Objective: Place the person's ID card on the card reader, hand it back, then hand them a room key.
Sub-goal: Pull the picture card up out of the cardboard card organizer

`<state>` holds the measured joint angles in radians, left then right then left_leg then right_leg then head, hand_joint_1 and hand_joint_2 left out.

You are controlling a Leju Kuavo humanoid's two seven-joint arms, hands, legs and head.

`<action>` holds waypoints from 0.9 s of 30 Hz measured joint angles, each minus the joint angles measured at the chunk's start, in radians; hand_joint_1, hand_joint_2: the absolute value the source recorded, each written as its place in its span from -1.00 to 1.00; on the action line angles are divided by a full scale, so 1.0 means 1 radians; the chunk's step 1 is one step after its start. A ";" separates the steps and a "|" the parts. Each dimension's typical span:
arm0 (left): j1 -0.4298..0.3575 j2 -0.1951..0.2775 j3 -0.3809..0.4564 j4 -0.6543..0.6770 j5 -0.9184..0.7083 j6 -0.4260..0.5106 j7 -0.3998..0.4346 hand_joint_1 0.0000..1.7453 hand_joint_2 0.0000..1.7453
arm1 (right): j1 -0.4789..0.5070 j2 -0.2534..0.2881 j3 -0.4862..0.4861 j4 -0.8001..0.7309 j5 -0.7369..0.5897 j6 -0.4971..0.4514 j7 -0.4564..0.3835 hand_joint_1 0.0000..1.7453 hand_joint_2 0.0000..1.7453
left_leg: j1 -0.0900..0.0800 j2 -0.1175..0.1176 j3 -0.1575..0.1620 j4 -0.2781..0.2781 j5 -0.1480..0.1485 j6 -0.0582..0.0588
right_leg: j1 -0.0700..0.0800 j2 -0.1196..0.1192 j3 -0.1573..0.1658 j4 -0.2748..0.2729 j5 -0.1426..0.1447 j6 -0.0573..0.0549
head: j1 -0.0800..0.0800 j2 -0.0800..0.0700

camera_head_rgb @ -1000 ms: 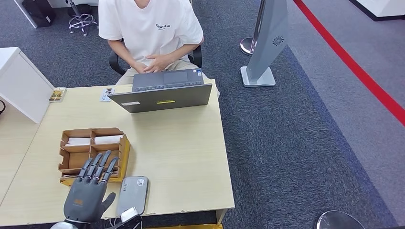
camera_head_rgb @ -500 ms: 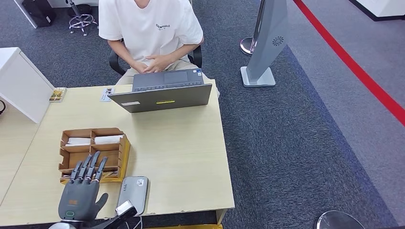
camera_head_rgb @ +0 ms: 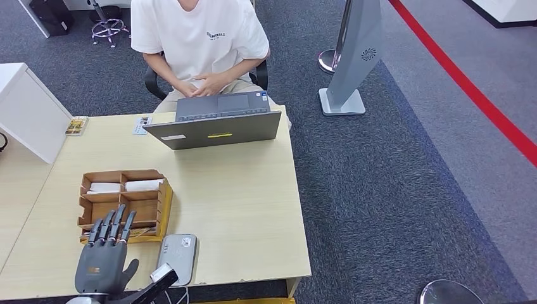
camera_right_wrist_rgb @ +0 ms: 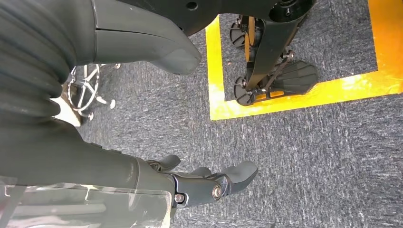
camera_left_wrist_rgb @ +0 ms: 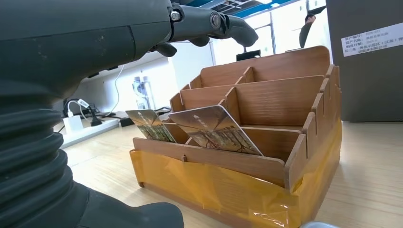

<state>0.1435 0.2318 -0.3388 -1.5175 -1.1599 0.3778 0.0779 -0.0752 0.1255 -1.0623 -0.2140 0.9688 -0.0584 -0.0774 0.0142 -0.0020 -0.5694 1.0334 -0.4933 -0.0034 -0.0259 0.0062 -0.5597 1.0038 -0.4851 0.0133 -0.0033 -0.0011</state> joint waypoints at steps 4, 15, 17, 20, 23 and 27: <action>0.000 -0.005 0.008 0.006 -0.004 0.001 0.001 -1.00 1.00 | 0.000 0.000 0.000 0.000 0.002 0.000 0.000 -1.00 1.00 | 0.000 0.000 0.000 0.000 0.000 0.000 | 0.000 0.000 0.000 0.000 0.000 0.000 | 0.000 0.000; -0.005 -0.027 0.018 0.045 -0.032 0.029 0.008 -1.00 1.00 | -0.001 0.000 0.001 0.000 0.017 0.004 -0.006 -1.00 1.00 | 0.000 0.000 0.000 0.000 0.000 0.000 | 0.000 0.000 0.000 0.000 0.000 0.000 | 0.000 0.000; -0.006 -0.028 0.020 0.050 -0.036 0.032 0.008 -1.00 1.00 | -0.001 0.000 0.002 0.000 0.019 0.004 -0.006 -1.00 1.00 | 0.000 0.000 0.000 0.000 0.000 0.000 | 0.000 0.000 0.000 0.000 0.000 0.000 | 0.000 0.000; -0.012 -0.031 0.022 0.062 -0.046 0.037 0.008 -1.00 1.00 | -0.001 0.000 0.005 0.000 0.027 0.005 -0.006 -1.00 1.00 | 0.000 0.000 0.000 0.000 0.000 0.000 | 0.000 0.000 0.000 0.000 0.000 0.000 | 0.000 0.000; -0.023 -0.034 0.024 0.077 -0.053 0.040 0.008 -1.00 1.00 | -0.001 0.000 0.011 0.000 0.033 0.006 -0.006 -1.00 1.00 | 0.000 0.000 0.000 0.000 0.000 0.000 | 0.000 0.000 0.000 0.000 0.000 0.000 | 0.000 0.000; -0.037 -0.040 0.028 0.097 -0.064 0.049 0.007 -1.00 1.00 | -0.002 0.000 0.018 0.000 0.036 0.007 -0.007 -1.00 1.00 | 0.000 0.000 0.000 0.000 0.000 0.000 | 0.000 0.000 0.000 0.000 0.000 0.000 | 0.000 0.000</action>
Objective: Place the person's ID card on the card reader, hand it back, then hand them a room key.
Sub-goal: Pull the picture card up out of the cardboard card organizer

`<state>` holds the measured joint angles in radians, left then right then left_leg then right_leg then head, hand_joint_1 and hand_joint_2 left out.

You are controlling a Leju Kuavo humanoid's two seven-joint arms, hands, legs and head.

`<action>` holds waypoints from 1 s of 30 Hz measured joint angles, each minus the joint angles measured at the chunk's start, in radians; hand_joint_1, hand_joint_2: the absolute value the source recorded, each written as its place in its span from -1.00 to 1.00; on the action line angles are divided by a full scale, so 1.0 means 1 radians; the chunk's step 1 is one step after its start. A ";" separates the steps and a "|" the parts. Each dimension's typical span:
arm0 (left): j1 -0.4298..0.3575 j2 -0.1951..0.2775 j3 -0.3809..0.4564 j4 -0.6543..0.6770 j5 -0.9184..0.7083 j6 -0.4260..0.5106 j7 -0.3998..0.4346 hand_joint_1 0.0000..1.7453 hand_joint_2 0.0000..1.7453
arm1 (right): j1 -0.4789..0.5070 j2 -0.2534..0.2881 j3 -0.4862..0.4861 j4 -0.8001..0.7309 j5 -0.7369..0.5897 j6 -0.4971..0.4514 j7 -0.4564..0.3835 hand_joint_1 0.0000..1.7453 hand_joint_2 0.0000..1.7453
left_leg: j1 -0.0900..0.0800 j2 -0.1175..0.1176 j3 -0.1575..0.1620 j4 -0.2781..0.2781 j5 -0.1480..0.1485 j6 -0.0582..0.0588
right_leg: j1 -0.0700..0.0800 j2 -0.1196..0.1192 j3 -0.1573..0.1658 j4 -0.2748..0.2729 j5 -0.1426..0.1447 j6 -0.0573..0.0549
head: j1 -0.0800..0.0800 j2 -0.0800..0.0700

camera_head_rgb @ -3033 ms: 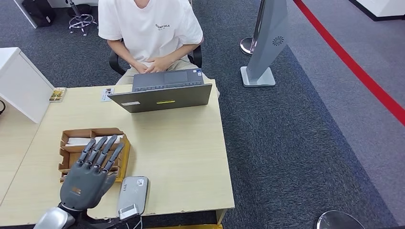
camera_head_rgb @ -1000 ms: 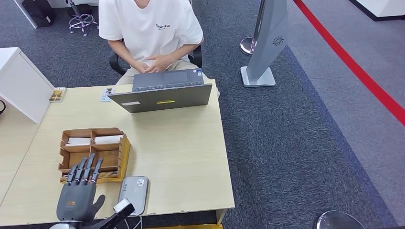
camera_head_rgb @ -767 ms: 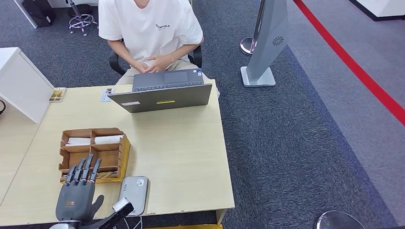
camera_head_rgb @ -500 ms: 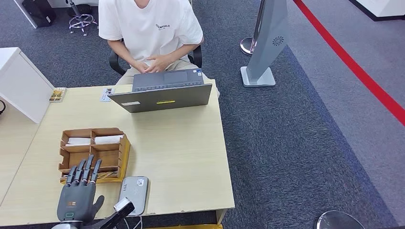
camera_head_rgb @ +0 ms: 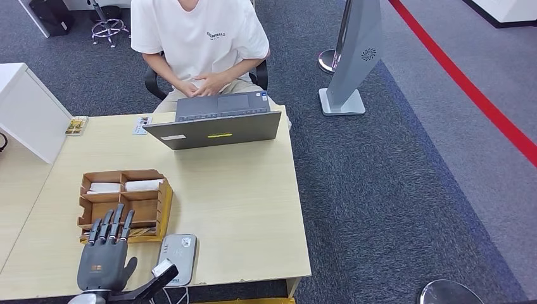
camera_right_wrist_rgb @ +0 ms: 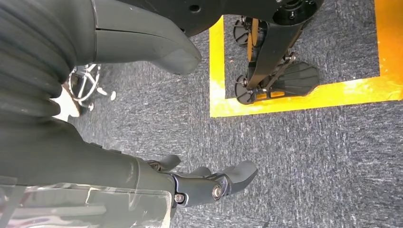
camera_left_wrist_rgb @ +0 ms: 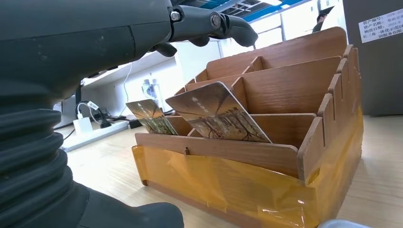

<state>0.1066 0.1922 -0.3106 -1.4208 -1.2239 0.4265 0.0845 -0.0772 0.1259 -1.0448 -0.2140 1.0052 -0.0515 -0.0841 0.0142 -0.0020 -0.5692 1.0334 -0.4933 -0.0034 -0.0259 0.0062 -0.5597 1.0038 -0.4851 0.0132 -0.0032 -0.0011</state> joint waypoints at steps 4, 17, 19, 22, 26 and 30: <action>-0.014 -0.007 0.006 0.017 -0.008 0.013 -0.005 -1.00 1.00 | -0.002 0.000 0.007 0.000 0.006 0.000 -0.002 -1.00 1.00 | 0.000 0.000 0.000 0.000 0.000 0.000 | 0.000 0.000 0.000 0.000 0.000 0.000 | 0.000 0.000; -0.043 -0.024 0.012 0.067 -0.031 0.036 -0.014 -1.00 1.00 | -0.003 0.004 0.011 0.000 0.018 -0.001 -0.004 -1.00 1.00 | 0.000 0.000 0.000 0.000 0.000 0.000 | 0.000 0.000 0.000 0.000 0.000 0.000 | 0.000 0.000; -0.044 -0.026 0.012 0.073 -0.033 0.039 -0.015 -1.00 1.00 | -0.004 0.005 0.013 0.000 0.018 -0.001 -0.004 -1.00 1.00 | 0.000 0.000 0.000 0.000 0.000 0.000 | 0.000 0.000 0.000 0.000 0.000 0.000 | 0.000 0.000; -0.045 -0.028 0.012 0.078 -0.038 0.043 -0.017 -1.00 1.00 | -0.004 0.006 0.016 0.000 0.019 -0.001 -0.005 -1.00 1.00 | 0.000 0.000 0.000 0.000 0.000 0.000 | 0.000 0.000 0.000 0.000 0.000 0.000 | 0.000 0.000; -0.045 -0.028 0.012 0.083 -0.040 0.048 -0.017 -1.00 1.00 | -0.004 0.008 0.016 0.000 0.010 -0.001 -0.008 -1.00 1.00 | 0.000 0.000 0.000 0.000 0.000 0.000 | 0.000 0.000 0.000 0.000 0.000 0.000 | 0.000 0.000; -0.045 -0.031 0.013 0.086 -0.042 0.064 -0.017 -1.00 1.00 | -0.004 0.008 0.016 0.000 0.012 0.000 -0.009 -1.00 1.00 | 0.000 0.000 0.000 0.000 0.000 0.000 | 0.000 0.000 0.000 0.000 0.000 0.000 | 0.000 0.000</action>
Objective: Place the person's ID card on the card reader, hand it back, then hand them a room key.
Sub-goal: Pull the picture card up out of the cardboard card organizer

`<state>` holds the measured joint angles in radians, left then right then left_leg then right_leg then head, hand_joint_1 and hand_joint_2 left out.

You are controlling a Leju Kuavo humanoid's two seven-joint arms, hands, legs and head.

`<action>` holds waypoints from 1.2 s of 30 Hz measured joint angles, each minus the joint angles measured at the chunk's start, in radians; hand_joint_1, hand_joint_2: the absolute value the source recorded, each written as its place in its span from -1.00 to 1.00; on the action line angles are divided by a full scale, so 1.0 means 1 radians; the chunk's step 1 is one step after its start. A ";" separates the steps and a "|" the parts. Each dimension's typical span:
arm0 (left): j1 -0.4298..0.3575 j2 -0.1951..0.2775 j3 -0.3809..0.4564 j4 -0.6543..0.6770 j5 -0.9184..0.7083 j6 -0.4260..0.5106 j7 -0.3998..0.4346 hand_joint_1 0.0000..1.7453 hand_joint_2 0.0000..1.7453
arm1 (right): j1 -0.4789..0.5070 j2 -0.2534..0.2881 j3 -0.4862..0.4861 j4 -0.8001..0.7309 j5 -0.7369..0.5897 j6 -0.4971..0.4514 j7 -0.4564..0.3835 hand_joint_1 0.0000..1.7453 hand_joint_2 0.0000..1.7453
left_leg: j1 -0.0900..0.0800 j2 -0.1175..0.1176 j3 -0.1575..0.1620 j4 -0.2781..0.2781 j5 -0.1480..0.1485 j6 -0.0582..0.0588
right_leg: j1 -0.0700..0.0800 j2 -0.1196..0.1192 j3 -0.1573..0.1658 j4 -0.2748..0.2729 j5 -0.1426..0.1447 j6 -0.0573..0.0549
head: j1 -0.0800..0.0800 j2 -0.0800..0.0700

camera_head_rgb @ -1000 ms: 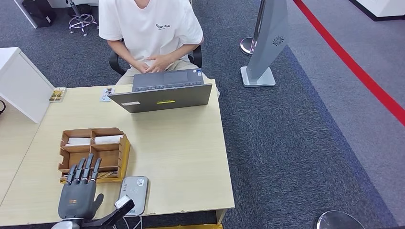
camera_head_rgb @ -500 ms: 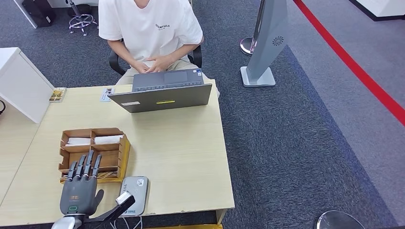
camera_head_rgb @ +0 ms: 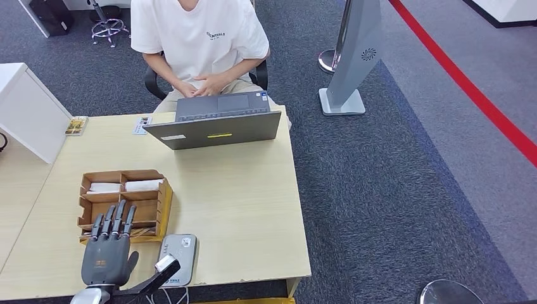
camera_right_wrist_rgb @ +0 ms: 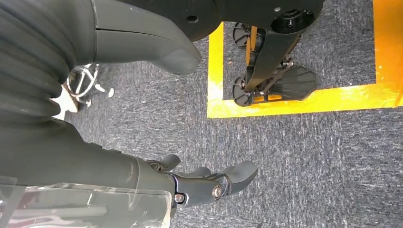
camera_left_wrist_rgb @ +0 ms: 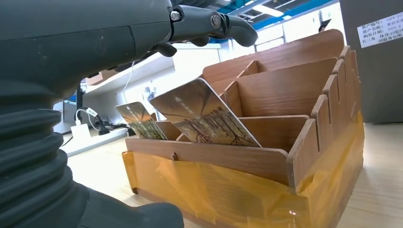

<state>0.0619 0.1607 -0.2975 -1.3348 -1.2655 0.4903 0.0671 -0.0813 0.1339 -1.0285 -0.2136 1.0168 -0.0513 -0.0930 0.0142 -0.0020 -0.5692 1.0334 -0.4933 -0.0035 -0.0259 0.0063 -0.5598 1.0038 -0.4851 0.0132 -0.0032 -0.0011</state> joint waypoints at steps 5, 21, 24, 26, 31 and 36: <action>-0.001 -0.006 0.004 0.004 -0.003 0.023 -0.002 -1.00 1.00 | 0.000 0.000 0.000 0.000 0.006 0.000 0.003 -1.00 1.00 | 0.000 0.000 0.000 0.000 0.000 0.000 | 0.000 0.000 0.000 0.000 0.000 0.000 | 0.000 0.000; -0.015 -0.016 0.023 0.003 -0.001 0.043 -0.005 -1.00 1.00 | -0.001 0.003 0.001 0.000 0.019 0.000 0.009 -1.00 1.00 | 0.000 0.000 0.000 0.000 0.000 0.000 | 0.000 0.000 0.000 0.000 0.000 0.000 | 0.000 0.000; -0.017 -0.016 0.027 0.004 0.000 0.043 -0.005 -1.00 1.00 | -0.002 0.003 0.002 0.000 0.021 0.000 0.009 -1.00 1.00 | 0.000 0.000 0.000 0.000 0.000 0.000 | 0.000 0.000 0.000 0.000 0.000 0.000 | 0.000 0.000; -0.019 -0.016 0.033 0.004 0.000 0.043 -0.005 -1.00 1.00 | -0.002 0.003 0.003 0.000 0.022 0.000 0.009 -1.00 1.00 | 0.000 0.000 0.000 0.000 0.000 0.000 | 0.000 0.000 0.000 0.000 0.000 0.000 | 0.000 0.000; -0.022 -0.016 0.040 0.004 0.000 0.043 -0.005 -1.00 1.00 | -0.003 0.003 0.005 0.000 0.022 0.000 0.009 -1.00 1.00 | 0.000 0.000 0.000 0.000 0.000 0.000 | 0.000 0.000 0.000 0.000 0.000 0.000 | 0.000 0.000; -0.024 -0.016 0.041 0.004 0.000 0.043 -0.005 -1.00 1.00 | -0.004 0.003 0.009 0.000 0.022 0.000 0.009 -1.00 1.00 | 0.000 0.000 0.000 0.000 0.000 0.000 | 0.000 0.000 0.000 0.000 0.000 0.000 | 0.000 0.000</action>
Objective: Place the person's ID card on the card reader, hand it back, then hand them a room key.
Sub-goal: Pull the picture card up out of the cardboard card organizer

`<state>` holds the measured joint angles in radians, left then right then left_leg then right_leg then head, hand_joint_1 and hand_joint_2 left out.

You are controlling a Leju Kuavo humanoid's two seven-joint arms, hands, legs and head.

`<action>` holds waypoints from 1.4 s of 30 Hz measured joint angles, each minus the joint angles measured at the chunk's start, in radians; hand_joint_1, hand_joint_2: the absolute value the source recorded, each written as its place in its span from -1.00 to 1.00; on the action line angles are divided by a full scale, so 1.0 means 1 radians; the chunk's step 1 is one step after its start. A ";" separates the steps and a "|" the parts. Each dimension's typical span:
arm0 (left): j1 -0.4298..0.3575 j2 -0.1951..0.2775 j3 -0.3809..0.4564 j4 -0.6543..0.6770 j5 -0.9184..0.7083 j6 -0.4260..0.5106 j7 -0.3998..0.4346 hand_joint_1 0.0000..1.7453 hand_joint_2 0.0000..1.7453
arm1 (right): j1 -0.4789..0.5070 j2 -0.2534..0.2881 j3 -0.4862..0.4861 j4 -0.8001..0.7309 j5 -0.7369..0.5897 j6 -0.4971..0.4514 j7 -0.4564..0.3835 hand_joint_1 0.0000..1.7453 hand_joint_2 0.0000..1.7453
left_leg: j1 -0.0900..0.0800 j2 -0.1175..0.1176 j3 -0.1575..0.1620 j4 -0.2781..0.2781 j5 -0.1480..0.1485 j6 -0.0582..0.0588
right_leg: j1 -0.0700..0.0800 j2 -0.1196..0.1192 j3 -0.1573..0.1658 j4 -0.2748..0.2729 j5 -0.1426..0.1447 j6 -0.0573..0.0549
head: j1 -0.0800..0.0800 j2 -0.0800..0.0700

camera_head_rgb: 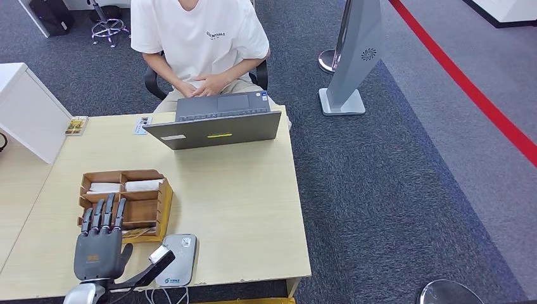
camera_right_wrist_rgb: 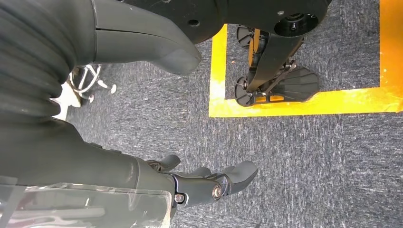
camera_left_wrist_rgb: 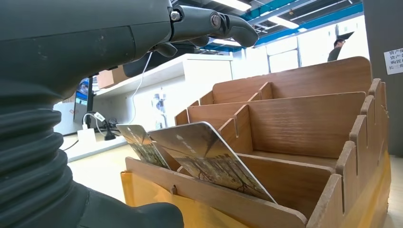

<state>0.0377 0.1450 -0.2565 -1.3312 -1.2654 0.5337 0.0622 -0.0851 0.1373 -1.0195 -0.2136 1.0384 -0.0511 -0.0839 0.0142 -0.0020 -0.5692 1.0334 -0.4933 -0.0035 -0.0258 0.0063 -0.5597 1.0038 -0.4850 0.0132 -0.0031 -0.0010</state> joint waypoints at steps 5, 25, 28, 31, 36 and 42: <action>-0.002 0.000 0.000 0.000 0.000 0.000 0.000 -1.00 1.00 | 0.000 0.000 0.001 0.000 0.001 0.000 0.000 -1.00 1.00 | 0.000 0.000 0.000 0.000 0.000 0.000 | 0.000 0.000 0.000 0.000 0.000 0.000 | 0.000 0.000; -0.052 -0.013 0.001 0.058 -0.006 0.003 -0.018 -1.00 1.00 | -0.005 0.002 0.008 0.000 0.018 0.006 0.006 -1.00 1.00 | 0.000 0.000 0.000 0.000 0.000 0.000 | 0.000 0.000 0.000 0.000 0.000 0.000 | 0.000 0.000; -0.054 -0.013 0.001 0.064 -0.006 0.003 -0.018 -1.00 1.00 | -0.006 0.003 0.008 0.000 0.018 0.006 0.006 -1.00 1.00 | 0.000 0.000 0.000 0.000 0.000 0.000 | 0.000 0.000 0.000 0.000 0.000 0.000 | 0.000 0.000; -0.054 -0.013 0.002 0.068 -0.006 0.003 -0.018 -1.00 1.00 | -0.007 0.004 0.009 0.000 0.019 0.007 0.006 -1.00 1.00 | 0.000 0.000 0.000 0.000 0.000 0.000 | 0.000 0.000 0.000 0.000 0.000 0.000 | 0.000 0.000; -0.057 -0.014 0.002 0.075 -0.006 0.003 -0.018 -1.00 1.00 | -0.008 0.005 0.009 0.000 0.019 0.008 0.006 -1.00 1.00 | 0.000 0.000 0.000 0.000 0.000 0.000 | 0.000 0.000 0.000 0.000 0.000 0.000 | 0.000 0.000; -0.063 -0.014 0.002 0.085 -0.006 0.003 -0.021 -1.00 1.00 | -0.009 0.005 0.010 0.000 0.020 0.010 0.006 -1.00 1.00 | 0.000 0.000 0.000 0.000 0.000 0.000 | 0.000 0.000 0.000 0.000 0.000 0.000 | 0.000 0.000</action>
<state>-0.0255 0.1312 -0.2546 -1.2458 -1.2718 0.5366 0.0415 -0.0942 0.1426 -1.0090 -0.2136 1.0583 -0.0416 -0.0774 0.0143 -0.0021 -0.5692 1.0334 -0.4932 -0.0035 -0.0258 0.0063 -0.5597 1.0038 -0.4850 0.0132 -0.0033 -0.0011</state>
